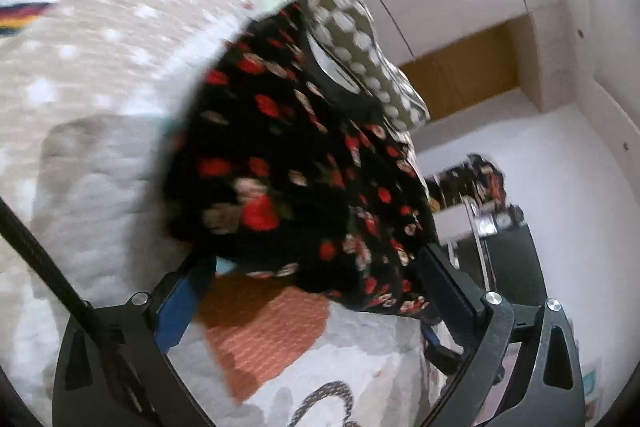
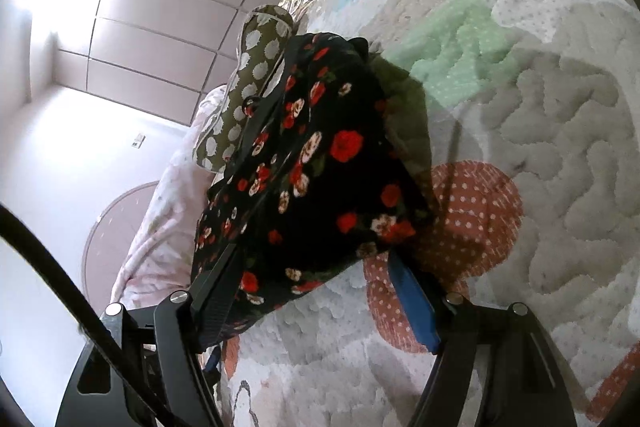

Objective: Fold large clothes

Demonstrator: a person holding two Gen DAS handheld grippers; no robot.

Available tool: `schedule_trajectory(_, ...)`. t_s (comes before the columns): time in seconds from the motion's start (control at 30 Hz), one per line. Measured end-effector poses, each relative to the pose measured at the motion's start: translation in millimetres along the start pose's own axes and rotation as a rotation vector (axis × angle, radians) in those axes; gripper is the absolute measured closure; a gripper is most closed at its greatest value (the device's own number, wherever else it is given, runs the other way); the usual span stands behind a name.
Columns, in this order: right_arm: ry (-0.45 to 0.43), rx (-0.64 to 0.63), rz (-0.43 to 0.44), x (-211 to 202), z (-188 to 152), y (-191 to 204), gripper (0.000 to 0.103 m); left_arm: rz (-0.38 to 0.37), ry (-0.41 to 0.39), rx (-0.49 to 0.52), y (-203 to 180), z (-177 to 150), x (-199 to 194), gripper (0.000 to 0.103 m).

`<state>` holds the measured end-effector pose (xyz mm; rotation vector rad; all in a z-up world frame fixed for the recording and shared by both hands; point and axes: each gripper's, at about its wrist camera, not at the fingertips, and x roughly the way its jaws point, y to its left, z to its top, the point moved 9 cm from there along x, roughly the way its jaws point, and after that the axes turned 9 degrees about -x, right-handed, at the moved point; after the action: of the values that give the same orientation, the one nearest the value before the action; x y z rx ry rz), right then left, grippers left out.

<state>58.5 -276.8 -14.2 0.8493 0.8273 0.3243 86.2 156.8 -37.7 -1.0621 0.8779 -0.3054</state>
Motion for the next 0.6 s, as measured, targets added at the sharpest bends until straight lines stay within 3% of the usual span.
schedule_trajectory(0.23,-0.018,0.033,0.015,22,19,10,0.015,0.028,0.001,-0.052,-8,19,30,0.001)
schedule_trajectory(0.4,-0.028,0.008,-0.026,46,31,14,0.016,0.087,-0.018,-0.085,-6,24,39,0.001)
schedule_trajectory(0.43,-0.026,-0.003,-0.043,49,32,15,0.022,0.124,-0.012,-0.078,-6,24,42,0.004)
schedule_trajectory(0.47,-0.017,-0.011,-0.07,53,32,14,0.042,0.186,-0.016,-0.06,-6,25,45,0.029)
schedule_trajectory(0.5,0.005,-0.005,-0.082,57,31,11,0.054,0.228,-0.011,-0.049,-5,25,47,0.068)
schedule_trajectory(0.53,0.022,0.017,-0.068,60,31,8,0.065,0.237,0.036,-0.054,-5,21,52,0.072)
schedule_trajectory(0.6,0.036,0.063,-0.03,58,31,3,0.072,0.241,0.022,-0.074,-6,19,47,0.076)
